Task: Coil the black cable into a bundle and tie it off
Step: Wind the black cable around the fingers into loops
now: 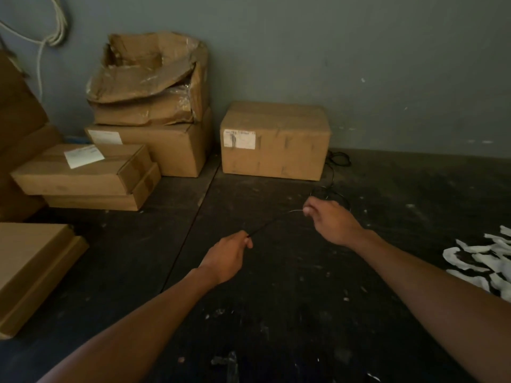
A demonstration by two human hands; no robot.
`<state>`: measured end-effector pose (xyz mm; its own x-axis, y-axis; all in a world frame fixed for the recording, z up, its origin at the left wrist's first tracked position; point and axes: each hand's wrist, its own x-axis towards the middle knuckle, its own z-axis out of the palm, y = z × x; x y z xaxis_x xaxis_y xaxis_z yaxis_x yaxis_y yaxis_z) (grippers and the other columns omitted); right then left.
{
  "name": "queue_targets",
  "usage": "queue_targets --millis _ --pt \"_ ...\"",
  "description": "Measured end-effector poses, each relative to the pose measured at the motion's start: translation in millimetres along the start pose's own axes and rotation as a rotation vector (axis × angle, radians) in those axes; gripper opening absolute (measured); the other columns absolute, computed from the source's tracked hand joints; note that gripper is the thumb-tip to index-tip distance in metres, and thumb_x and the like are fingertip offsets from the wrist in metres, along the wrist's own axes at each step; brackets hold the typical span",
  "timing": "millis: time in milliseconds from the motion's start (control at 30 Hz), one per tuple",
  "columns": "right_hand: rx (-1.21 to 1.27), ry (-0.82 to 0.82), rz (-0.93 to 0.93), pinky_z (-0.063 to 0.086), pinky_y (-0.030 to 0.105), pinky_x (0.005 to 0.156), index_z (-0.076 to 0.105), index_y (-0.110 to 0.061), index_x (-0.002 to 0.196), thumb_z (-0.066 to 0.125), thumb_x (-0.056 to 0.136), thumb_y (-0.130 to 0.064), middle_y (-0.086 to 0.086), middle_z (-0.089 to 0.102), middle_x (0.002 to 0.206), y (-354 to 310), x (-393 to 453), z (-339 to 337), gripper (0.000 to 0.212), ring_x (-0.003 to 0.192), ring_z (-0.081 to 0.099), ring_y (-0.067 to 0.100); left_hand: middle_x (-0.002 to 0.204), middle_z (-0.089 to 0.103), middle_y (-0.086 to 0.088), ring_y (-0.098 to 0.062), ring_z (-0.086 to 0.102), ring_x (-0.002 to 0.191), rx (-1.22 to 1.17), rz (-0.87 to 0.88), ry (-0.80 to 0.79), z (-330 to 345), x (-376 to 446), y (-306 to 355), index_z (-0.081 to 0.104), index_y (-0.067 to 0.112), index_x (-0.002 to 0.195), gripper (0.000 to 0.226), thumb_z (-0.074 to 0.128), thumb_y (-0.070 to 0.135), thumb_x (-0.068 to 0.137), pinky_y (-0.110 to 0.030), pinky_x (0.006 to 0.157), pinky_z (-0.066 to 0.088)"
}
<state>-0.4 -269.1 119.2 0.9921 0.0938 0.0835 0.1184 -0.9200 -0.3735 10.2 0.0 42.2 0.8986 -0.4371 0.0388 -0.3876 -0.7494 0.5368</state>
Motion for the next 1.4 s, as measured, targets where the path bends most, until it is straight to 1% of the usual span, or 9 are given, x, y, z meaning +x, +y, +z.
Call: queue_targets --millis 367,467,700,833,933,1033,1133,1233,1400 --pt "0.007 0.252 0.168 0.045 0.047 0.089 0.054 -0.024 0.095 0.035 0.104 -0.031 0.009 0.068 0.1 24 14 -51 0.022 0.098 0.061 0.033 0.082 0.065 -0.003 -0.017 0.063 0.069 -0.097 -0.041 0.041 -25 -6 -2 0.054 0.036 0.088 0.025 0.035 0.029 0.103 -0.046 0.071 0.057" --pt "0.073 0.191 0.16 0.045 0.052 0.098 0.056 -0.025 0.12 0.043 0.101 -0.035 0.008 0.066 0.117 20 12 -46 0.025 0.113 0.059 0.03 0.077 0.063 -0.007 -0.023 0.062 0.065 -0.177 -0.01 0.064 -28 -2 7 0.056 0.033 0.088 0.026 0.035 0.031 0.103 -0.047 0.07 0.059" --pt "0.107 0.009 -0.055 0.024 0.062 0.115 0.013 -0.053 0.147 0.057 0.095 -0.03 0.005 0.017 0.161 -21 3 -19 0.072 0.148 0.016 0.028 0.063 0.046 0.008 0.003 0.046 0.048 -0.434 0.072 0.002 -51 9 69 0.061 0.018 0.094 0.032 0.033 0.027 0.105 -0.016 0.05 0.038" --pt "0.101 0.086 -0.129 0.016 0.059 0.116 0.013 -0.051 0.149 0.057 0.095 -0.032 0.003 -0.004 0.165 -32 1 -18 0.072 0.151 -0.002 0.028 0.059 0.041 0.008 -0.002 0.037 0.047 -0.679 0.025 -0.154 -65 9 82 0.061 0.015 0.097 0.033 0.033 0.032 0.104 -0.02 0.047 0.033" --pt "0.069 0.153 -0.203 0.016 0.054 0.116 0.034 -0.046 0.145 0.054 0.096 -0.036 0.003 0.004 0.165 -32 6 -20 0.054 0.15 0.002 0.027 0.059 0.036 0.005 -0.008 0.031 0.048 -0.836 0.016 -0.273 -76 7 90 0.06 0.013 0.1 0.033 0.033 0.032 0.104 -0.022 0.046 0.029" --pt "0.049 0.14 -0.256 0.023 0.057 0.116 0.063 -0.03 0.119 0.049 0.098 -0.034 0.001 0.037 0.155 -27 13 -21 0.026 0.146 0.023 0.026 0.06 0.033 0.003 -0.01 0.029 0.051 -1.022 0.024 -0.355 -87 3 99 0.06 0.009 0.109 0.03 0.036 0.026 0.104 -0.023 0.049 0.029" --pt "0.153 0.175 -0.287 0.042 0.052 0.102 0.063 -0.027 0.106 0.045 0.099 -0.028 -0.004 0.064 0.117 -26 14 -23 0.019 0.116 0.054 0.018 0.067 0.043 0.0 -0.012 0.039 0.058 -1.198 0.044 -0.419 -96 -1 102 0.061 0.006 0.121 0.033 0.041 0.023 0.101 -0.027 0.058 0.038" --pt "0.278 0.192 -0.26 0.052 0.045 0.079 0.057 -0.028 0.092 0.044 0.102 -0.023 -0.002 0.066 0.086 -28 13 -30 0.018 0.084 0.062 0.015 0.078 0.059 -0.003 -0.014 0.055 0.069 -1.294 0.078 -0.452 -101 -5 104 0.064 0.007 0.119 0.033 0.045 0.024 0.098 -0.031 0.068 0.051" --pt "0.399 0.213 -0.274 0.048 0.034 0.066 0.055 -0.034 0.083 0.045 0.102 -0.02 0.001 0.06 0.074 -39 8 -32 0.025 0.071 0.059 0.018 0.096 0.07 -0.01 -0.021 0.068 0.089 -1.459 0.123 -0.489 -109 -5 115 0.065 0.009 0.121 0.033 0.042 0.022 0.101 -0.046 0.086 0.056"
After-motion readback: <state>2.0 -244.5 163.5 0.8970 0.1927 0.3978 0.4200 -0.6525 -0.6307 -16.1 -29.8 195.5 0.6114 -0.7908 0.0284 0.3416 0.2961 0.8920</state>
